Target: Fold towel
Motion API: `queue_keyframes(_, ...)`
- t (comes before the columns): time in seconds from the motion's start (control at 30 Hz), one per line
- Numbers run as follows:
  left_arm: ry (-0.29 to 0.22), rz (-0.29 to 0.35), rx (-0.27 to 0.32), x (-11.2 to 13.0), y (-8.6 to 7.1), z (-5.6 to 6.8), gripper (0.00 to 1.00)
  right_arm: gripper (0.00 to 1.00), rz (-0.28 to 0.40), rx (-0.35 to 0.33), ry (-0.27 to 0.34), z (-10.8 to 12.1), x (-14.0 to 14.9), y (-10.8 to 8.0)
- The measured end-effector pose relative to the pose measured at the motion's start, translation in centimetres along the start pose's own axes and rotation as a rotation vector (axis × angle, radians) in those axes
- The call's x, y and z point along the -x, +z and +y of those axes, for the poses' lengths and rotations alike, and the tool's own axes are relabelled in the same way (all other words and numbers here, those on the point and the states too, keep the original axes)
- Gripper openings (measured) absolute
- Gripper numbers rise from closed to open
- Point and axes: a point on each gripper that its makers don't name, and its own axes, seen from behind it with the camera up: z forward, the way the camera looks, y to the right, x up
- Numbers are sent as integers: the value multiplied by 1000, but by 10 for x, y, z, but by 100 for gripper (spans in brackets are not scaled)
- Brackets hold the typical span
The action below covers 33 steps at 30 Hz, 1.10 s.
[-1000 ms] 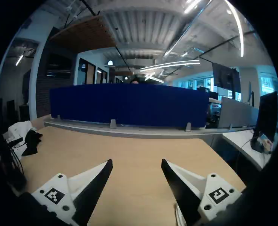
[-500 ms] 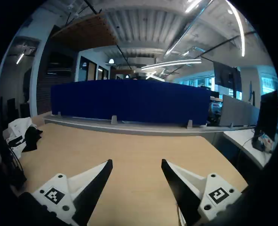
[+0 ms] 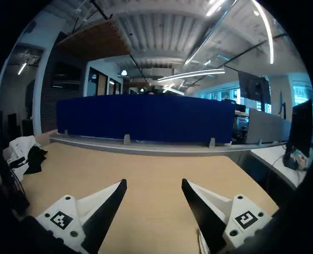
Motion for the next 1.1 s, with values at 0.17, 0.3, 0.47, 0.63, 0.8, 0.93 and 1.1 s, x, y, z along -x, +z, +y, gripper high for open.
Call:
queue_keyframes(0.17,0,0,0,0,0,1,93,100,20,3,15,3,-3,1)
queue_keyframes(0.3,0,0,0,0,0,0,94,100,39,4,22,5,-7,2)
queue_keyframes(0.47,0,0,-1,0,-1,0,94,100,59,19,36,13,-7,3)
queue_keyframes(0.63,0,0,-1,0,-1,0,94,100,79,44,60,27,1,5)
queue_keyframes(0.8,0,0,-1,0,-1,0,94,100,85,48,77,35,13,7)
queue_keyframes(0.93,0,0,-1,0,-1,0,94,100,96,46,78,39,24,11)
queue_keyframes(1.1,0,0,-1,0,-1,0,94,100,106,40,80,44,36,16)
